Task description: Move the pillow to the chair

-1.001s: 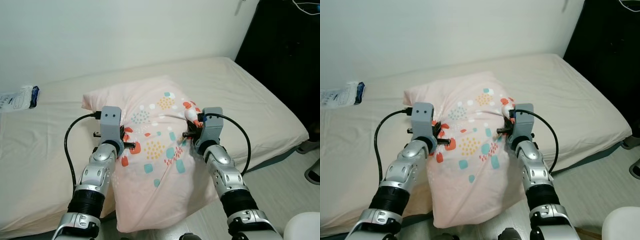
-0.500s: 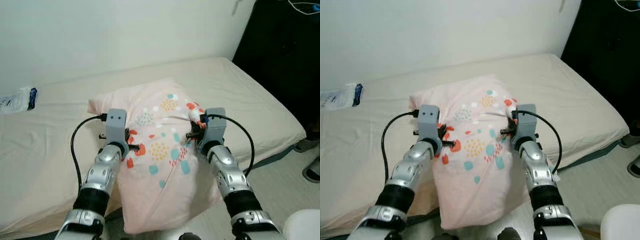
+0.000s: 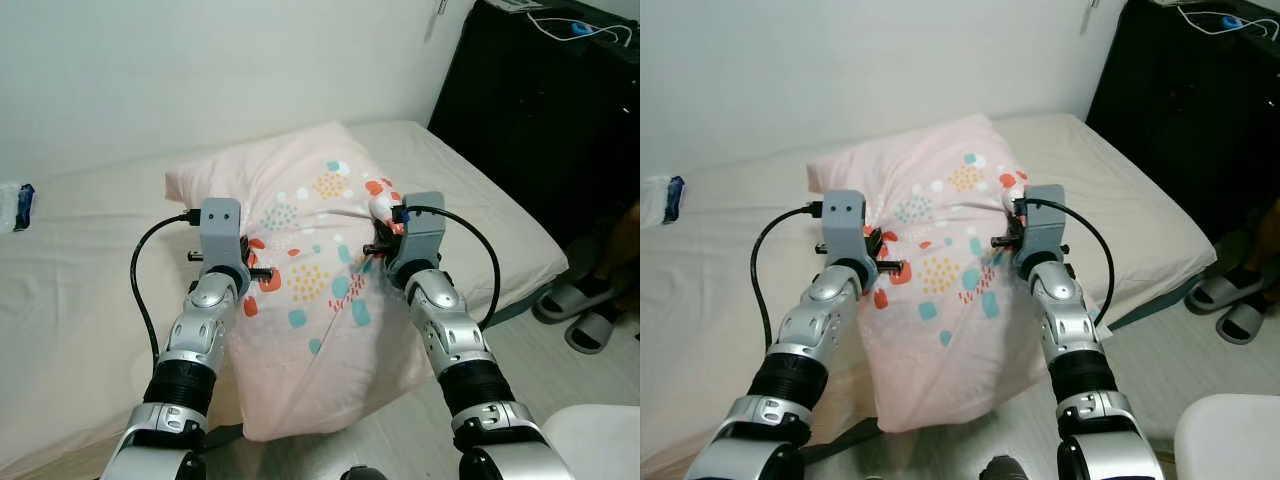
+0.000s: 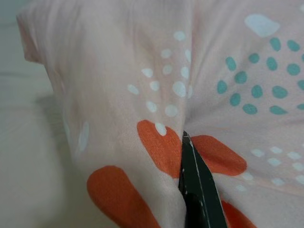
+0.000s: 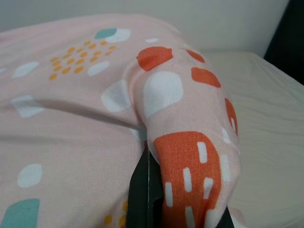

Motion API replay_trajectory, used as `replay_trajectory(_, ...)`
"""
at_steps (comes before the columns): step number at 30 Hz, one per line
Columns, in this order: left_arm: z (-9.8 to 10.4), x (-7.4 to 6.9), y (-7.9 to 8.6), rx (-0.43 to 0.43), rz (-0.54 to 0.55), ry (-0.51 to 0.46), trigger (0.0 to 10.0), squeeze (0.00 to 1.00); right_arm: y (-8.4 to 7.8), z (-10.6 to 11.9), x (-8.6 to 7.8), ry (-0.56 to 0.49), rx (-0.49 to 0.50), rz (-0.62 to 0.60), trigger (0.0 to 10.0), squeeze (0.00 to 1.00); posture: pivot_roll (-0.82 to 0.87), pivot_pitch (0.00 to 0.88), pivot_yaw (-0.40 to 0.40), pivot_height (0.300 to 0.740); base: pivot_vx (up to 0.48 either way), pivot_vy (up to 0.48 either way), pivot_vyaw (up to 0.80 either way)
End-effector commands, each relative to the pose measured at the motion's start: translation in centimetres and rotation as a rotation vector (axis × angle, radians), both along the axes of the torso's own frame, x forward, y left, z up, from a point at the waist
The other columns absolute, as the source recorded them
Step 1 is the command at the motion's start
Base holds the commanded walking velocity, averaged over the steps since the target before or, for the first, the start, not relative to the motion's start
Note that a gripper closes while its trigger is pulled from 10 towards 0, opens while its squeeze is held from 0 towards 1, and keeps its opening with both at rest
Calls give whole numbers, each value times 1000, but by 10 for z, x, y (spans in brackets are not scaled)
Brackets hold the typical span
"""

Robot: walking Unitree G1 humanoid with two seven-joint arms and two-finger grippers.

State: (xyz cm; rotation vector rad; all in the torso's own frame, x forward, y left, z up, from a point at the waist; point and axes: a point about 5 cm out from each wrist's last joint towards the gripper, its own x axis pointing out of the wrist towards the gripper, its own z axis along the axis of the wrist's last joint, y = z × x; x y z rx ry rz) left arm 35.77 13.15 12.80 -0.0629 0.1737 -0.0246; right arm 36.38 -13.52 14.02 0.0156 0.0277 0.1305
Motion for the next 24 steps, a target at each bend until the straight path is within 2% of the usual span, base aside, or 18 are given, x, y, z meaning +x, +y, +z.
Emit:
replay_trajectory(1,8,1,5,13,22,-39,10000,0,8,12,5,-48,-5,6,10000,0,-8,50,-90,740,0,0,0)
replay_trajectory(5,9,1,7,9,32,-48,10000,0,16,15,6,-56,-18,24,10000,0,-9,42,-87,740,0,0,0)
replay_trajectory(17,12,2,14,31,49,-52,10000,0,21,12,7,-47,-36,68,10000,0,18,20,-98,740,0,0,0)
replay_trajectory(19,12,2,18,40,48,-50,10000,0,27,12,8,-47,-49,96,10000,0,13,16,-76,740,0,0,0)
replay_trajectory(24,12,4,15,43,28,-47,10000,0,24,13,7,-57,-39,66,10000,0,-7,20,-51,740,0,0,0)
